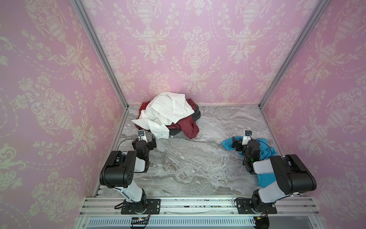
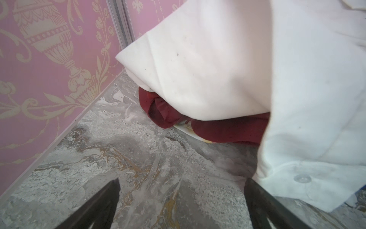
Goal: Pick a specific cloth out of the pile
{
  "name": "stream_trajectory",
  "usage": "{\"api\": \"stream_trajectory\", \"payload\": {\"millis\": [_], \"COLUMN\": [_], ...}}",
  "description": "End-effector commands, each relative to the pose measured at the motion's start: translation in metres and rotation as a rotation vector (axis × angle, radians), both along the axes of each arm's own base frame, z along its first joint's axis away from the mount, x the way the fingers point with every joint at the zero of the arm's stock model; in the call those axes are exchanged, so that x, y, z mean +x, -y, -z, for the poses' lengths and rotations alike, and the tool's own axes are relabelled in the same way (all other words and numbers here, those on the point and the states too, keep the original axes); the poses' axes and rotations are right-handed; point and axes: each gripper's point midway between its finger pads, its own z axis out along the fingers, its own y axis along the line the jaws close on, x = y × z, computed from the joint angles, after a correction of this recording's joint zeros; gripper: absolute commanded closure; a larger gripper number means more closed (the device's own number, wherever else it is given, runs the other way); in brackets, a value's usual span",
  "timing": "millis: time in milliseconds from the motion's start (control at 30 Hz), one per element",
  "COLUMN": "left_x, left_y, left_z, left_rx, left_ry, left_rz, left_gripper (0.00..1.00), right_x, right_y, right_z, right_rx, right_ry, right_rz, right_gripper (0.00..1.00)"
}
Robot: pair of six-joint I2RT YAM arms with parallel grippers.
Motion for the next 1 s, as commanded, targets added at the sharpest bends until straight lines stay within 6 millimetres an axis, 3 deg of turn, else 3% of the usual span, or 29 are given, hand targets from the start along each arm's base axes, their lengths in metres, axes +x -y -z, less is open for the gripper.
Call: {"api": "stream_trajectory", "payload": {"millis": [0,633,700,967], "left_x": [0.001,0.000,0.000,0.000], "left_y": [-0.007,-0.006,-0.006,-0.006], "left_z": [0.000,-0.001,-0.001,-0.001], "left_rx": [0.020,0.026,0.026,0.026], "left_ry": [-0.013,-0.009,-0.009,-0.009], "left_rz": [-0.030,-0.024,-0.024,-0.024], "left_gripper": [0.01,0.01,0.01,0.01], "right_x": [0.008,0.007,0.010,0.009], "right_y": [0.001,0.000,-0.010,-0.010], "right_z": [-0.003,-0.005,-0.003,-0.003], "right_rx": [0.014,0.010,0.009,0.016], "right_ry": [-0.013,-0.002,-0.021,-0.016], "right_rz": [-0.012,-0.014,-0.075,-0.084], "right_gripper": [0.00,0.00,0.00,0.00]}}
